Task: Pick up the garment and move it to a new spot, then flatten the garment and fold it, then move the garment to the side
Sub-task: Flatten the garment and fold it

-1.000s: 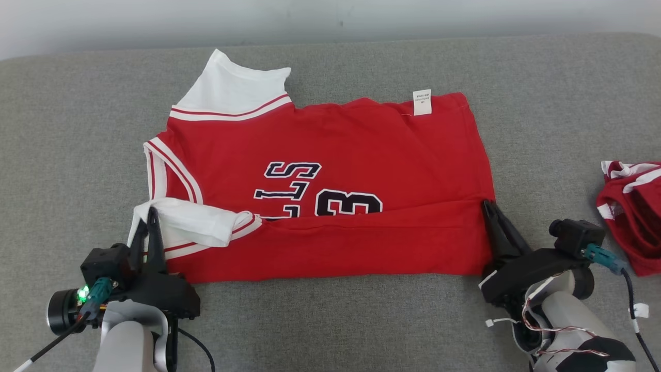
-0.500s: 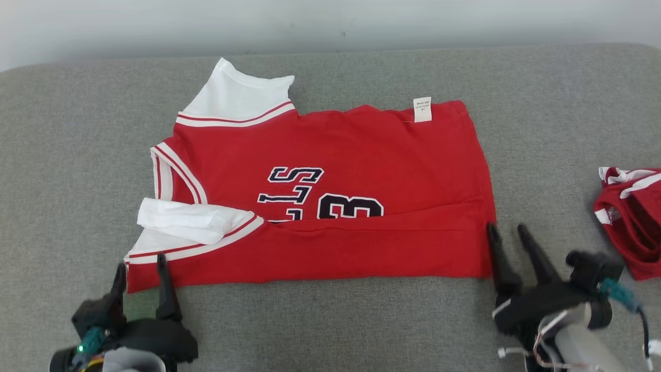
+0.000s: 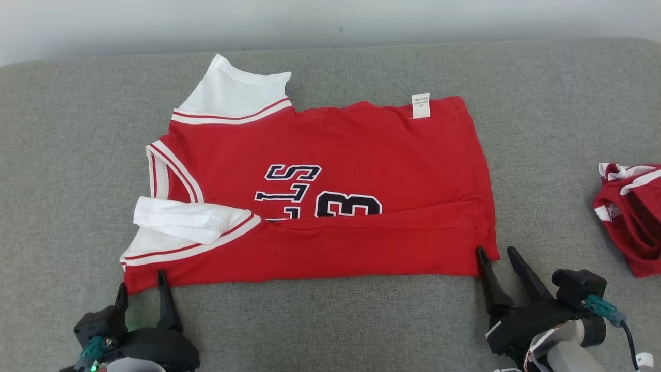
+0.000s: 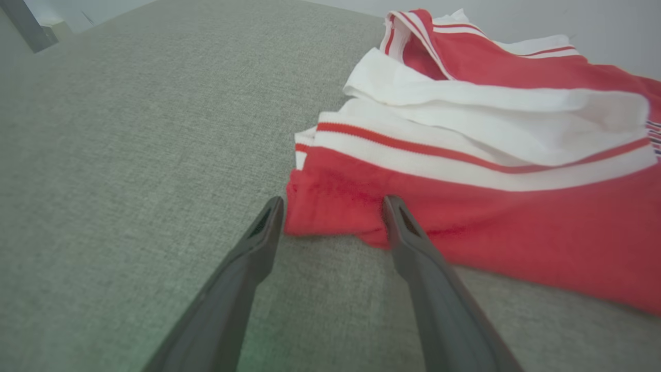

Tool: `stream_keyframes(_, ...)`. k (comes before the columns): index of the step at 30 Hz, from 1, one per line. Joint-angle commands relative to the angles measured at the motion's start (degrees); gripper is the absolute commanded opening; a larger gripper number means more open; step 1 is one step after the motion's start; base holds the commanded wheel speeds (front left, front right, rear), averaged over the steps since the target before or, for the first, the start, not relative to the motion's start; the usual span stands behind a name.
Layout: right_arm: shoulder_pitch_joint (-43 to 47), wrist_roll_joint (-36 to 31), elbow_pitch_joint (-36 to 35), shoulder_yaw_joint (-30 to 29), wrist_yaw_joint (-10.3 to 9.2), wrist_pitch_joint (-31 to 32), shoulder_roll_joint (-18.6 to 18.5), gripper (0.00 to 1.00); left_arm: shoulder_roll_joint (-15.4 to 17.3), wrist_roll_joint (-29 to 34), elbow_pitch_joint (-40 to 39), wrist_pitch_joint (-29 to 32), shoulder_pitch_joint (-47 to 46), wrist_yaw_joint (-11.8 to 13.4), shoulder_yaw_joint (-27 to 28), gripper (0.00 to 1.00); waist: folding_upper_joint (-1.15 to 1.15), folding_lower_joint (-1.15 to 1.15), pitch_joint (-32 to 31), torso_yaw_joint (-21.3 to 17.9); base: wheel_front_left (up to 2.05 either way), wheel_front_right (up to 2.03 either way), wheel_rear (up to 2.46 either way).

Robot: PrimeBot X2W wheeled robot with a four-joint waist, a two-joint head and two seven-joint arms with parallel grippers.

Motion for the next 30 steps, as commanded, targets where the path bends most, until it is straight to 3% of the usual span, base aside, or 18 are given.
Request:
stream_keyframes(1,-0.45,-1.24,0.69,0.78,-0.13,0.2,0.35,1.0,0.07,-0.14,0.59,-0.17,-1.15,-0.13,0.1,1.0,0.0,0.01,0.21,0.05,0.0,0.0,0.0)
stream_keyframes(6,-0.92,-2.17,1.68,3.04,-0.12,0.23,0.59,1.0,0.04,-1.03,2.42,-0.16,-1.6,-0.36,-0.02,1.0,0.0,0.01,0.47,0.13,0.0,0.0,0.0)
stream_keyframes(7,-1.0,-2.17,2.06,3.85,-0.11,0.32,0.58,0.66,0.04,-1.18,2.85,-0.15,-1.86,-0.25,-0.02,1.0,0.0,0.01,0.5,0.14,0.0,0.0,0.0)
stream_keyframes(8,-1.09,-1.85,2.37,4.45,-0.11,0.37,0.6,0.47,0.03,-1.6,3.25,-0.15,-2.01,-0.19,0.02,1.0,0.0,0.01,0.55,0.16,0.0,0.0,0.0)
stream_keyframes(9,-1.26,-1.43,2.63,4.88,-0.11,0.4,0.55,0.18,0.05,-1.81,3.65,-0.15,-2.05,-0.15,0.06,1.0,0.0,0.01,0.6,0.18,0.0,0.0,0.0)
stream_keyframes(10,-1.45,-1.19,2.72,5.22,-0.11,0.42,0.42,0.0,0.03,-2.1,4.32,-0.15,-2.11,-0.17,-0.01,1.0,0.0,0.01,0.63,0.16,0.0,0.0,0.0)
stream_keyframes(17,-2.01,-0.18,0.96,6.43,-0.11,0.32,-0.52,0.0,0.07,-3.19,5.86,-0.09,-3.14,0.25,1.26,1.0,0.0,0.01,0.93,-0.41,0.0,0.0,0.0)
stream_keyframes(18,-1.97,-0.14,0.71,6.51,-0.11,0.27,-0.6,0.0,0.07,-3.56,5.91,0.0,-3.29,0.22,1.49,0.76,0.0,0.01,0.94,-0.49,0.0,0.0,0.0)
stream_keyframes(19,-1.94,0.01,0.43,6.5,-0.11,0.21,-0.63,0.0,0.08,-3.59,5.98,0.02,-3.31,0.16,1.63,0.25,0.0,0.01,0.92,-0.57,0.0,0.0,0.0)
stream_keyframes(20,-1.86,0.18,0.12,6.42,-0.11,0.16,-0.59,0.0,0.05,-4.24,6.15,0.02,-3.34,-0.14,1.87,0.0,0.0,0.01,0.88,-0.65,0.0,0.0,0.0)
stream_keyframes(30,0.33,0.7,0.17,4.93,-0.11,0.13,0.74,0.0,0.15,-3.98,4.38,-0.14,0.17,-1.51,4.5,0.0,0.0,0.01,-3.6,-0.89,0.0,0.0,0.0)
